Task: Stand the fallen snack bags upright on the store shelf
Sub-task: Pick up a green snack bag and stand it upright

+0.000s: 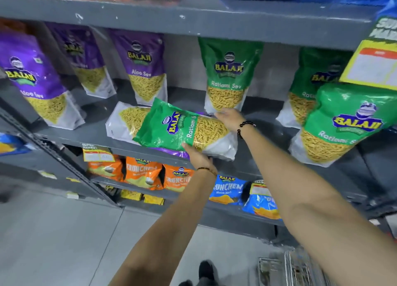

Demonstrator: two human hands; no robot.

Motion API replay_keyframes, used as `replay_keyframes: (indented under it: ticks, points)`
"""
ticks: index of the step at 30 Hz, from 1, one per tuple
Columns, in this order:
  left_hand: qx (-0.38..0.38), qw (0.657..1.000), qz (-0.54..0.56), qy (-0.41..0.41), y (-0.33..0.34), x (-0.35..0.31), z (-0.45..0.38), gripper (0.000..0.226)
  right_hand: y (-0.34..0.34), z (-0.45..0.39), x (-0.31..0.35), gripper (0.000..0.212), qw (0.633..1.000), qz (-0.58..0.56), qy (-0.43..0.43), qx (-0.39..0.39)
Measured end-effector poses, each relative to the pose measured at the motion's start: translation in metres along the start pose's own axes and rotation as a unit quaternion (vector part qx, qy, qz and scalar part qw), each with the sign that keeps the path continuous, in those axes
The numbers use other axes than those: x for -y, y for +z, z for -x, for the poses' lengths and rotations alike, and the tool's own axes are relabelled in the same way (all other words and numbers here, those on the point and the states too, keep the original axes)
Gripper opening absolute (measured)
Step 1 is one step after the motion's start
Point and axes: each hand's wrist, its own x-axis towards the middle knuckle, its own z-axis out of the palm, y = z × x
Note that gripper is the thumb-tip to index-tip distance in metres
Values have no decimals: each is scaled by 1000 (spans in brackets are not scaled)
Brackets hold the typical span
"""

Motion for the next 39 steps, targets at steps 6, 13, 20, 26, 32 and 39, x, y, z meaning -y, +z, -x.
replay_keyframes:
  ticks: [6,13,20,26,32,39]
  points:
    - [-28,999,18,-3,5,0,-7,66,3,-31,4,55,993,81,1,85]
    - [-19,1000,-5,1,2,-2,-8,65,-3,-36,0,71,987,101,22,123]
    - [48,995,-76,38,-20,-10,-9,62,-20,17,-30,51,966,-220,52,127]
    - [180,963,-183,80,-41,-55,-5,54,-1,89,-46,41,912,-394,38,108]
    - [284,923,-260,30,-63,-102,16,46,10,138,-35,42,892,-442,20,93]
    - [354,890,-287,31,-77,-124,30,43,10,185,-11,46,888,-457,-16,54]
